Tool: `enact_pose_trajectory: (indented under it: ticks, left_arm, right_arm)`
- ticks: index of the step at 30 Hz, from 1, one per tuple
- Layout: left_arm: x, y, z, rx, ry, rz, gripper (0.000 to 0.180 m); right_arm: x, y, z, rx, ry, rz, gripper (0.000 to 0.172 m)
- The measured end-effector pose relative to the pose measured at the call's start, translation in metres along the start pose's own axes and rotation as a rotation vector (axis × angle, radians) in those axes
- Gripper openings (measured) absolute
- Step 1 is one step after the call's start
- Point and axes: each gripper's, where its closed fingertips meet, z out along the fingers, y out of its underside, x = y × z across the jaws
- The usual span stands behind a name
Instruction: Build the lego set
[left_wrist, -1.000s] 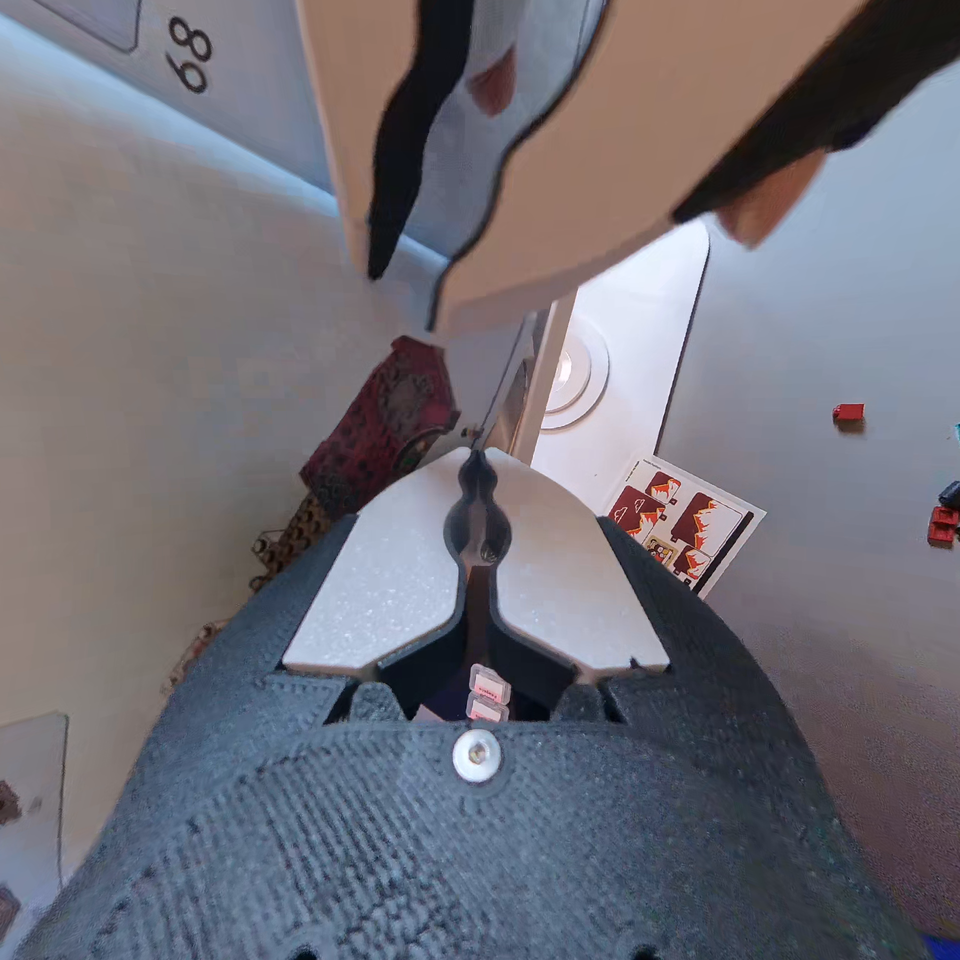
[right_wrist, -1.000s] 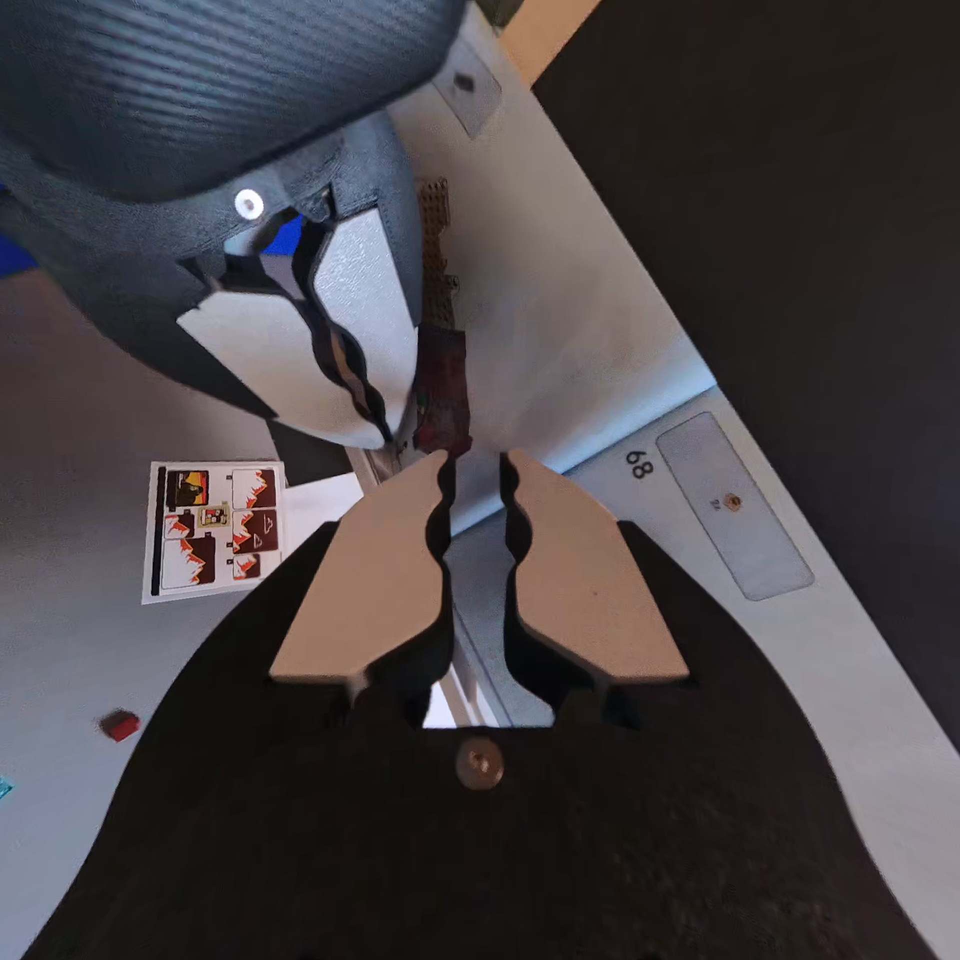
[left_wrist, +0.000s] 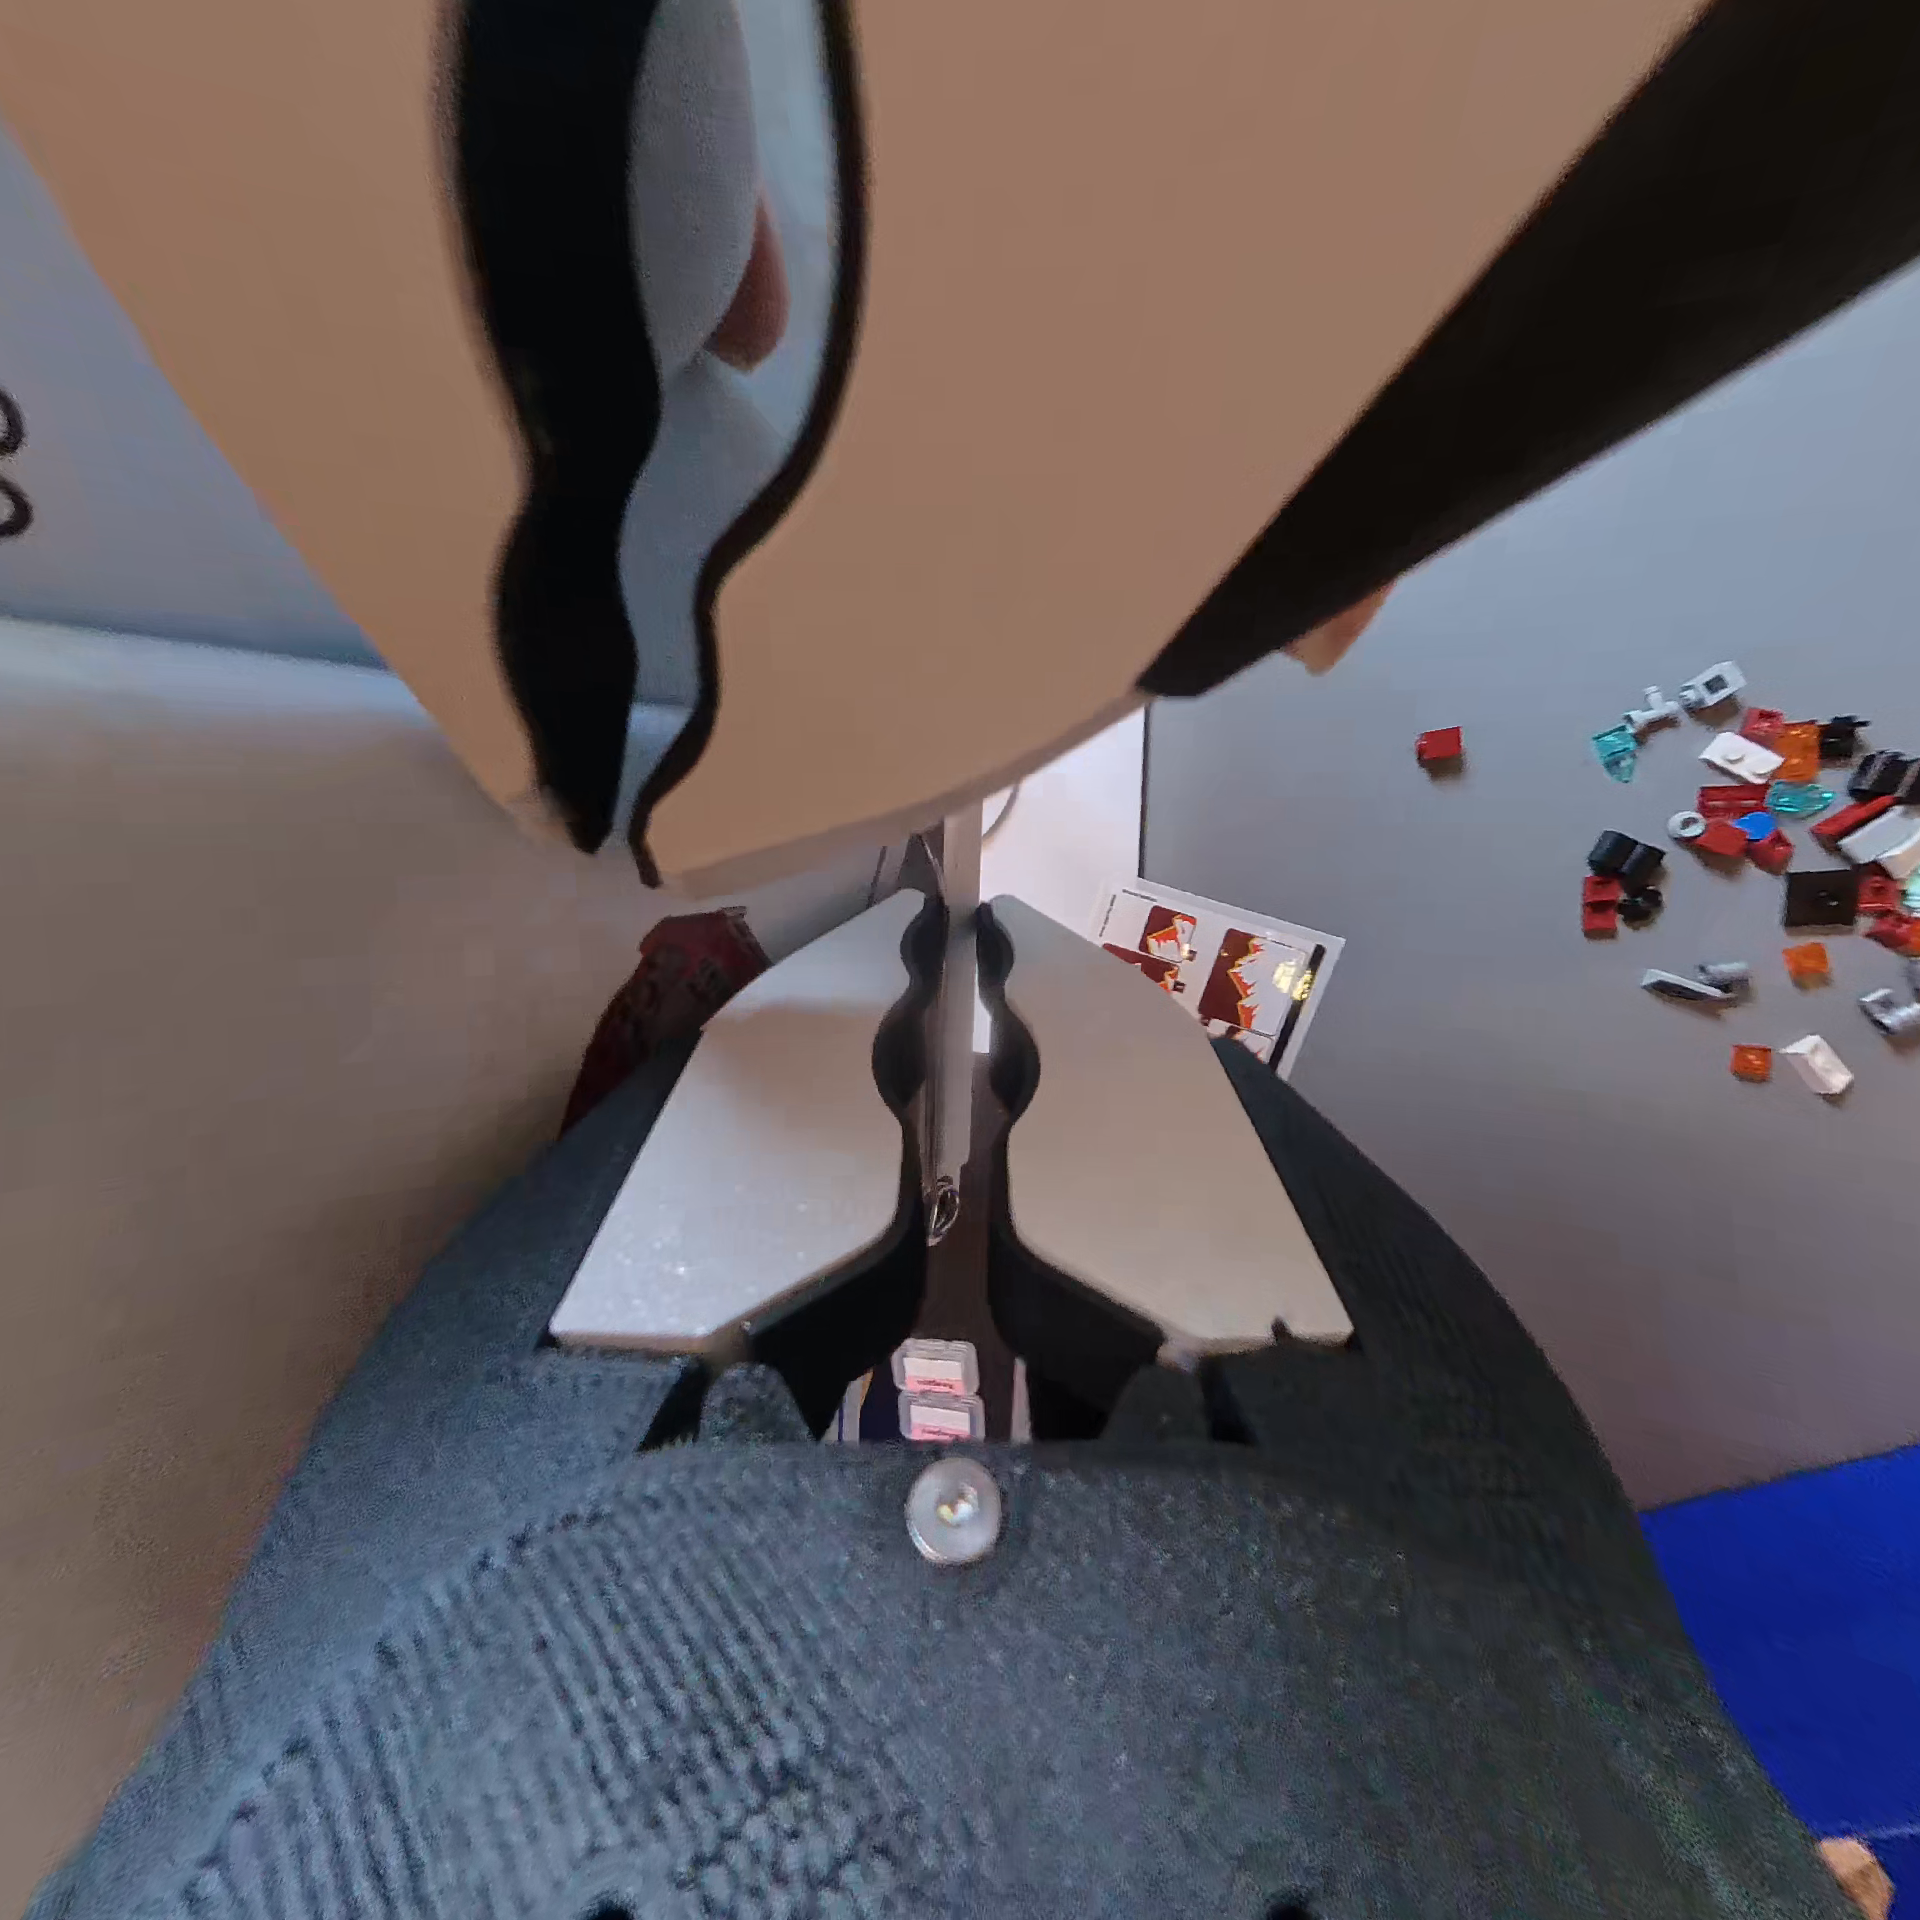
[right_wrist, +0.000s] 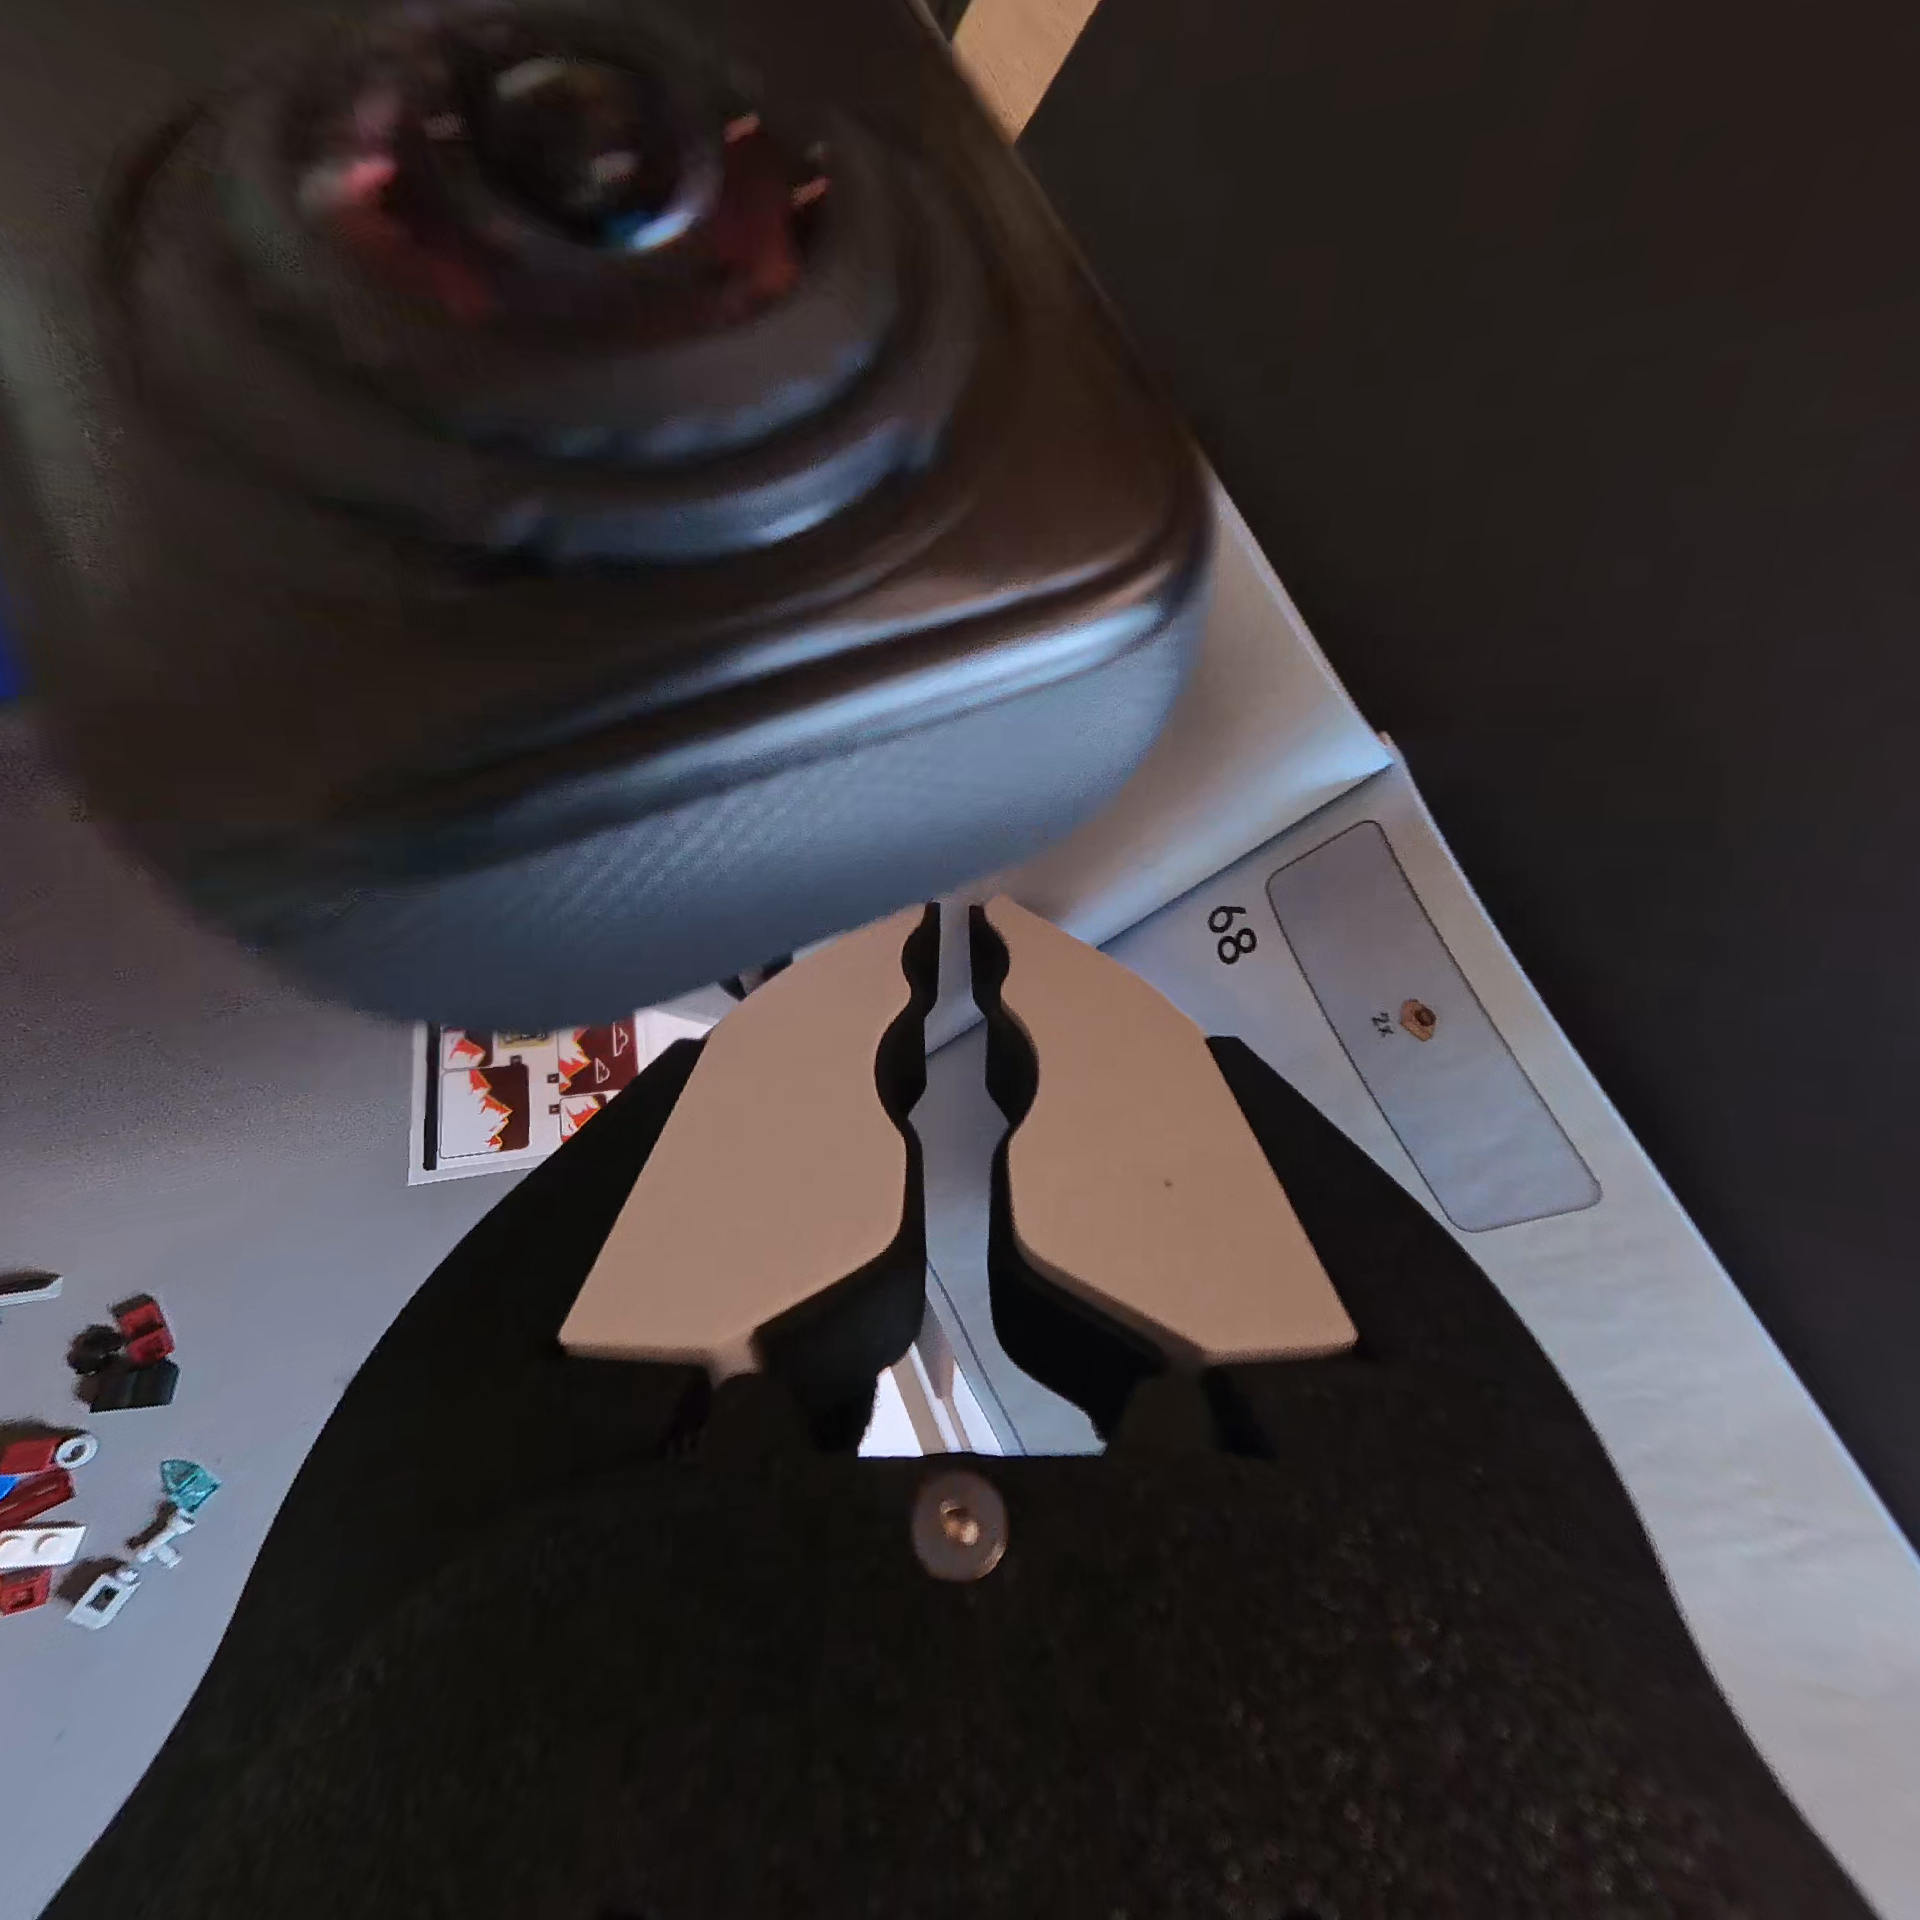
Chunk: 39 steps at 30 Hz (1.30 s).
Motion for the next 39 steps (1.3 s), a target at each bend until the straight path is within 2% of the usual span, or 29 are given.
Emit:
enact_pose_trajectory:
  ticks: [4, 9, 12, 17, 19, 24, 29, 33, 36, 39]
  left_arm:
    - [0.001, -0.001, -0.002, 0.050, 0.098, -0.076, 0.005]
    - [0.000, -0.002, -0.003, 0.099, 0.122, -0.091, 0.004]
    - [-0.002, -0.002, -0.004, 0.073, 0.129, -0.088, 0.004]
    - [-0.003, 0.000, -0.005, -0.061, 0.118, -0.036, 0.004]
    - [-0.003, 0.002, -0.006, -0.059, 0.136, -0.051, 0.004]
    - [-0.003, 0.002, -0.008, 0.127, 0.179, -0.154, 0.002]
    - [-0.005, 0.004, -0.010, 0.119, 0.111, -0.096, 0.003]
    - [-0.006, 0.009, -0.011, 0.067, 0.126, -0.102, 0.002]
    - [-0.007, 0.007, -0.012, 0.116, 0.127, -0.122, 0.002]
    - [-0.008, 0.005, -0.022, 0.214, 0.162, -0.218, 0.001]
  right_arm:
    - [-0.001, 0.000, 0.000, -0.001, -0.021, 0.006, 0.006]
    - [0.003, 0.001, 0.000, 0.001, 0.003, -0.017, 0.001]
    - [0.006, 0.002, 0.000, -0.005, 0.024, -0.031, 0.001]
    - [0.007, 0.004, -0.002, -0.005, 0.059, -0.065, 0.002]
    - [0.008, 0.007, -0.003, -0.006, 0.055, -0.049, 0.004]
    - [0.008, 0.008, -0.004, 0.020, 0.059, -0.046, 0.008]
    - [0.003, 0.006, 0.000, 0.022, 0.053, -0.042, 0.010]
    - [-0.001, 0.006, 0.002, 0.019, 0.035, -0.029, 0.010]
    - [-0.003, 0.010, 0.003, 0.010, 0.032, -0.031, 0.011]
    - [-0.003, 0.008, 0.003, 0.021, 0.041, -0.037, 0.010]
